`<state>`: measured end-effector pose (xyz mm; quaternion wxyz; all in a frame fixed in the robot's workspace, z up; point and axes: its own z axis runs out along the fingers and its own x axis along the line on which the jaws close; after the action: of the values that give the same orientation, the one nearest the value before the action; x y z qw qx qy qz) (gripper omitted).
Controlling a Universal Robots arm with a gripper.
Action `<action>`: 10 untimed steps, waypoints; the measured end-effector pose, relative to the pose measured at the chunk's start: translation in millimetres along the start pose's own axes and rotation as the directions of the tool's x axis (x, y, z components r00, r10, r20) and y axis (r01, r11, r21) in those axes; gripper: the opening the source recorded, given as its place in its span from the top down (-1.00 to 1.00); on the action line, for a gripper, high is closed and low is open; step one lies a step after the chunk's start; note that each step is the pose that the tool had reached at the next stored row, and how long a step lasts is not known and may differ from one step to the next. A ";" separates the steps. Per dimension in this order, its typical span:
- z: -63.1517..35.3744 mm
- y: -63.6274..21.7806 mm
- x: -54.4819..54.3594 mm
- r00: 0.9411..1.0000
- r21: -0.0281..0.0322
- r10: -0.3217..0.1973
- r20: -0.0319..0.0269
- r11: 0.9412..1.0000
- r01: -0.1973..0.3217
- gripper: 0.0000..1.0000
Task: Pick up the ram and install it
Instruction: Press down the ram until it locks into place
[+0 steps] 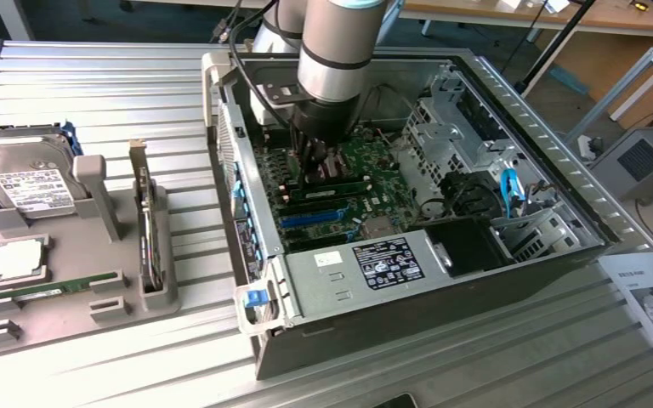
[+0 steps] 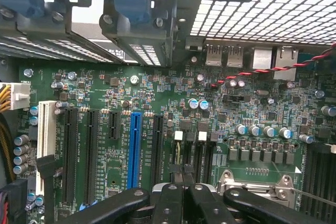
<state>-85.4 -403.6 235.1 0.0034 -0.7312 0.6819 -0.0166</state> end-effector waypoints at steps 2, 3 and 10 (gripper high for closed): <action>0.1 0.0 0.0 1.000 0.000 0.000 0.000 1.000 0.000 0.79; 0.2 0.0 0.0 1.000 0.000 0.000 0.000 1.000 0.000 0.79; 1.5 0.0 -0.1 1.000 0.000 0.000 0.000 1.000 0.000 0.79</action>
<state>-85.4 -403.5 233.6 0.0036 -0.7312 0.6819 -0.0166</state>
